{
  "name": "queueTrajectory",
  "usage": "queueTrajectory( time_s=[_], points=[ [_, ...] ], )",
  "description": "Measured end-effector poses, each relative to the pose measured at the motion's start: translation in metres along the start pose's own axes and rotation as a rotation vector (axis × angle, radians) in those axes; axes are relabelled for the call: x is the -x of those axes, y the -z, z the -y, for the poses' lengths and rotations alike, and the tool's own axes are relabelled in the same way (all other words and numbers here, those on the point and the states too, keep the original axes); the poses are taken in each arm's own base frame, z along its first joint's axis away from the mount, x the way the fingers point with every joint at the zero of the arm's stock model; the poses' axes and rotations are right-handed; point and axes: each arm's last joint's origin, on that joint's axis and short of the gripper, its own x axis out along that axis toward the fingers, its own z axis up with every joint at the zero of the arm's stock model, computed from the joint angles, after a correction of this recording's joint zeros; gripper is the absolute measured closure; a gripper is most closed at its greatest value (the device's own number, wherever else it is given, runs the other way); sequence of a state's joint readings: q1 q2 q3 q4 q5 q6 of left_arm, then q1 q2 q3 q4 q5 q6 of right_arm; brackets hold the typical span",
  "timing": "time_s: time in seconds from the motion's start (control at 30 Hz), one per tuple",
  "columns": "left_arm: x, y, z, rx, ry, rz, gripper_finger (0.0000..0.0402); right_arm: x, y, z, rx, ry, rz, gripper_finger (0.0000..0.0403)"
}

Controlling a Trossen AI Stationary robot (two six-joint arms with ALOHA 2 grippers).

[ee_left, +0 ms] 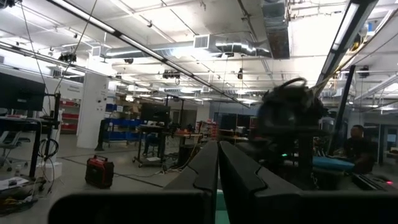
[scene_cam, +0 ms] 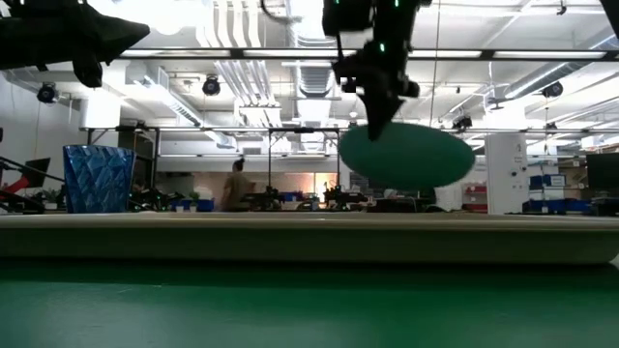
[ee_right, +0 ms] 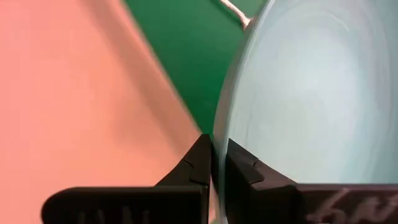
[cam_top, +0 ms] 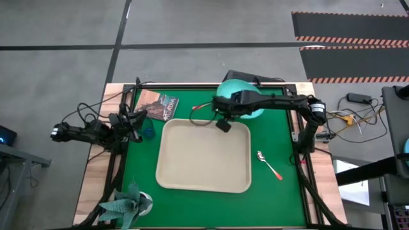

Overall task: Pick and place plate/cup/fork/spoon on tray
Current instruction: Put the blue plate on the white tray

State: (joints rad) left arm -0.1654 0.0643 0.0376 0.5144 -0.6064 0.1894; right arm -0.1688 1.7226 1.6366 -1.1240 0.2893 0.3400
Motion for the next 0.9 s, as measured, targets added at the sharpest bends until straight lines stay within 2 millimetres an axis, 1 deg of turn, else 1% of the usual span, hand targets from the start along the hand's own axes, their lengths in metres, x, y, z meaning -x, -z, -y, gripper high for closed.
queueTrajectory(
  time_s=[0.27, 0.43, 0.6, 0.7, 0.8, 0.9],
  points=[
    [0.000, 0.000, 0.000, 0.001, 0.000, 0.002, 0.0401, 0.036, 0.011, -0.054, 0.222, -0.114, 0.105, 0.0394],
    [0.000, 0.000, 0.000, 0.001, 0.000, 0.002, 0.0401, 0.048, 0.018, -0.091, 0.343, -0.192, 0.221, 0.0394],
    [0.000, 0.001, 0.000, -0.004, 0.001, -0.005, 0.0401, 0.047, 0.032, -0.130, 0.503, -0.222, 0.274, 0.0394],
    [0.000, 0.001, 0.000, -0.005, 0.001, -0.006, 0.0401, 0.042, 0.042, -0.151, 0.585, -0.182, 0.297, 0.0394],
    [0.000, 0.001, 0.000, -0.004, 0.001, -0.006, 0.0401, 0.036, 0.051, -0.167, 0.637, -0.134, 0.310, 0.0394],
    [-0.001, 0.001, 0.000, -0.005, 0.001, -0.007, 0.0401, 0.028, 0.057, -0.181, 0.662, -0.138, 0.310, 0.0394]
  ],
)
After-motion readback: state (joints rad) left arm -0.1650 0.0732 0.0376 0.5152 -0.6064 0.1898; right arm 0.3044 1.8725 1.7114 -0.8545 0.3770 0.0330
